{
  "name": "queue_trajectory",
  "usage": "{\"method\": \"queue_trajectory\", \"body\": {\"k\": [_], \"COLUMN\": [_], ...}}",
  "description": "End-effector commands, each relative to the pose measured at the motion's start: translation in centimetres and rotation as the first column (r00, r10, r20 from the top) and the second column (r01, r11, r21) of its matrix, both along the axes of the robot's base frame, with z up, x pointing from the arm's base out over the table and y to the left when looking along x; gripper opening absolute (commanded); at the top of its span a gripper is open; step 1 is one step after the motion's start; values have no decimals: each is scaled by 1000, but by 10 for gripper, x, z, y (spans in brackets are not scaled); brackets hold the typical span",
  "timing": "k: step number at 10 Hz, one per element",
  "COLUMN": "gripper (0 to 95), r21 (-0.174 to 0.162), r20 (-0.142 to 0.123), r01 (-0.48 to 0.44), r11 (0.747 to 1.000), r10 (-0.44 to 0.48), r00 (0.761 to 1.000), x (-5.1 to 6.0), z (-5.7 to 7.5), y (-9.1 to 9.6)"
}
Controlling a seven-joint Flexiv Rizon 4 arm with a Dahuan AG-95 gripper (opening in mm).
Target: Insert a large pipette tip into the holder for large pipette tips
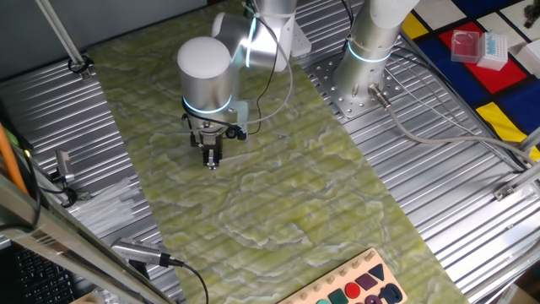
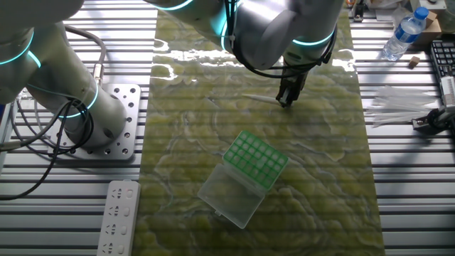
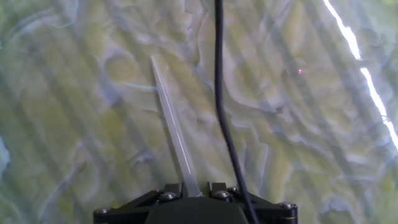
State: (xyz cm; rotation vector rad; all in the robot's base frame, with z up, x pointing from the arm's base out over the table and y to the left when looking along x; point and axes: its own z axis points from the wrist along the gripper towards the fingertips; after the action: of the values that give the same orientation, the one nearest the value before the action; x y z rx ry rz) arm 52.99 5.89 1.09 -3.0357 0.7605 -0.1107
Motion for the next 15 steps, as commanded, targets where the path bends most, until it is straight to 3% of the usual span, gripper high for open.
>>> {"method": "queue_trajectory", "body": {"k": [1,3,6,10,12,13,15], "gripper": [0,0,0,0,0,0,0], "r21": [1,3,-2,-38,-48,-72,-114], "r20": [6,6,-9,-61,-75,-69,-56], "r01": [3,14,66,169,220,233,344], "r11": [1000,1000,998,985,974,970,932], "r10": [-3,-14,-66,-171,-223,-237,-352], "r00": [1000,1000,998,983,972,969,935], "x": [0,1,7,22,25,27,28], "z": [0,1,12,48,63,69,89], "y": [0,0,-3,-2,0,0,-7]}}
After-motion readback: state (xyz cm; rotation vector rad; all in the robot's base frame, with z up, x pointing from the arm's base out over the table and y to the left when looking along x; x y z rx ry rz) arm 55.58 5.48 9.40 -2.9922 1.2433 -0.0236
